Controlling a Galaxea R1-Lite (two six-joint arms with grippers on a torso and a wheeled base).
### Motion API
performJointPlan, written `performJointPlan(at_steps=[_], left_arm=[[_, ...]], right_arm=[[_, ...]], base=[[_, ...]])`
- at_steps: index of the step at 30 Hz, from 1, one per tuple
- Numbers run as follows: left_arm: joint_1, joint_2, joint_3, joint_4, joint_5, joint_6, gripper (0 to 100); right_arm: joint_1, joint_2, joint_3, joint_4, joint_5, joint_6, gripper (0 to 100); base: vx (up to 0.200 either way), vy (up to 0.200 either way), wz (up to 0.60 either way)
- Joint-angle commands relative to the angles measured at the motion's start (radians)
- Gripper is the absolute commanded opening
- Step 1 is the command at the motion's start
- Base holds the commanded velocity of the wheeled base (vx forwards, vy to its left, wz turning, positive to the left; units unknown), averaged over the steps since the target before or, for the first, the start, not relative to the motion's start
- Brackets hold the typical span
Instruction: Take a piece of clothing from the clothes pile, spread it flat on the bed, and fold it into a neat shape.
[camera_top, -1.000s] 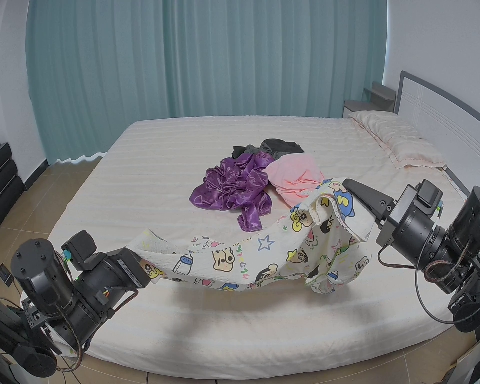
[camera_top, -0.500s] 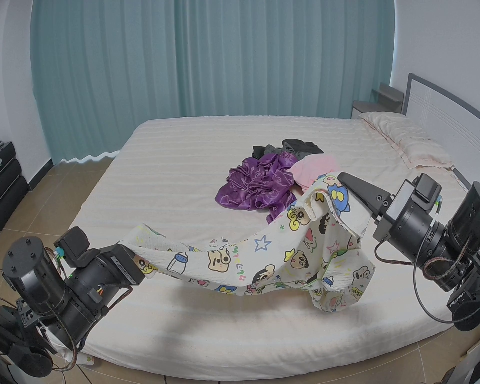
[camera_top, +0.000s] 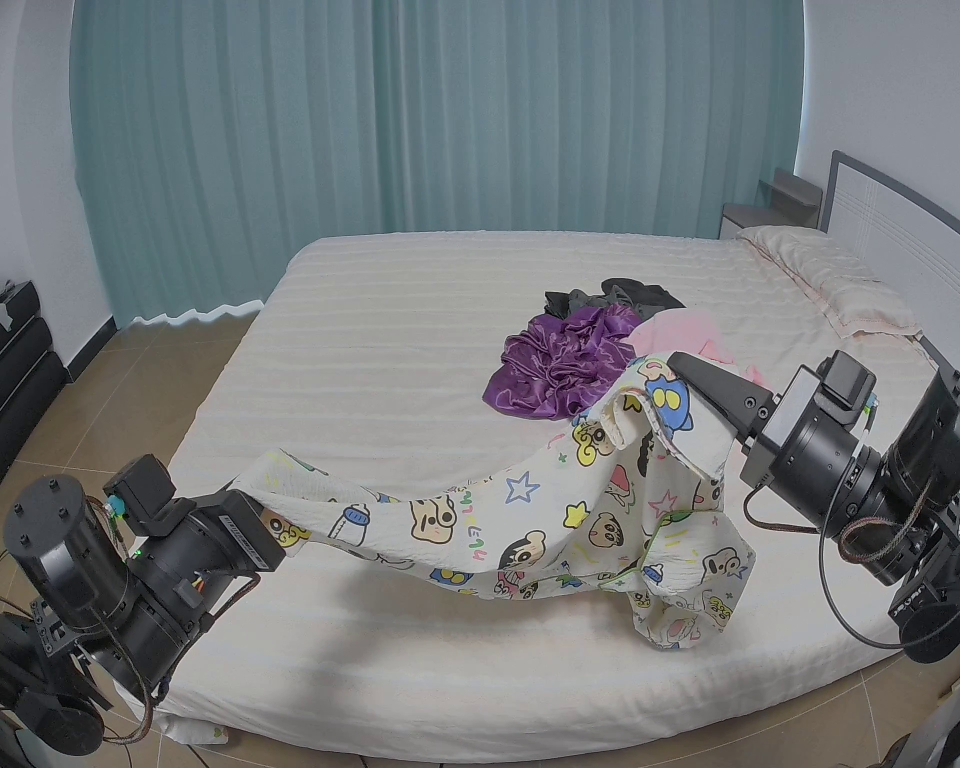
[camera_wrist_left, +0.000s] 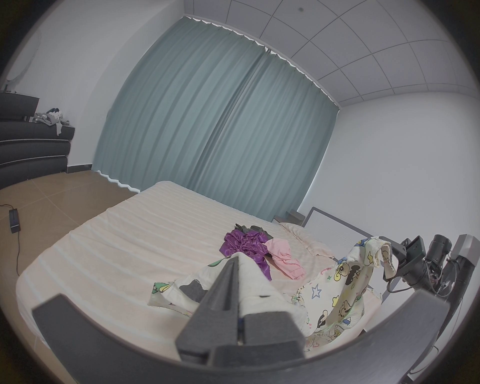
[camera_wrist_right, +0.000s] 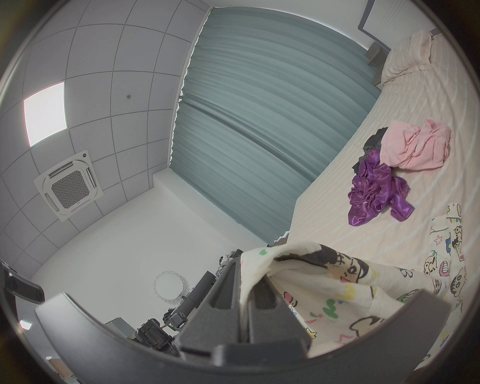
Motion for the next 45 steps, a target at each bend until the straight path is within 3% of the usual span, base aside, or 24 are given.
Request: performJointPlan(at_steps=[1, 8, 15, 30, 37, 45], left_arm=[[0.000, 0.007, 0.000, -0.001, 0.000, -0.002, 0], [0.014, 0.007, 0.001, -0.001, -0.004, -0.003, 0], [0.018, -0.011, 0.004, -0.001, -0.004, -0.002, 0], [-0.026, -0.189, 0.012, 0.005, -0.008, 0.030, 0], [-0.026, -0.258, 0.009, 0.005, -0.010, 0.126, 0], [-0.026, -0.280, 0.006, 0.007, -0.010, 0.159, 0]], right_arm=[[-0.001, 0.003, 0.000, -0.001, 0.000, 0.000, 0], [-0.007, -0.004, 0.006, -0.001, -0.004, 0.000, 0], [-0.042, -0.074, 0.043, 0.008, -0.008, -0.005, 0], [-0.048, -0.447, 0.046, 0.298, 0.006, -0.058, 0], [-0.053, -0.660, 0.044, 0.337, 0.128, -0.081, 0], [-0.076, -0.708, -0.013, 0.395, 0.133, -0.083, 0]], base=[[0.000, 0.200, 0.00], [0.000, 0.200, 0.00], [-0.057, 0.000, 0.00], [-0.200, 0.000, 0.00], [-0.029, 0.000, 0.00], [0.000, 0.000, 0.00]])
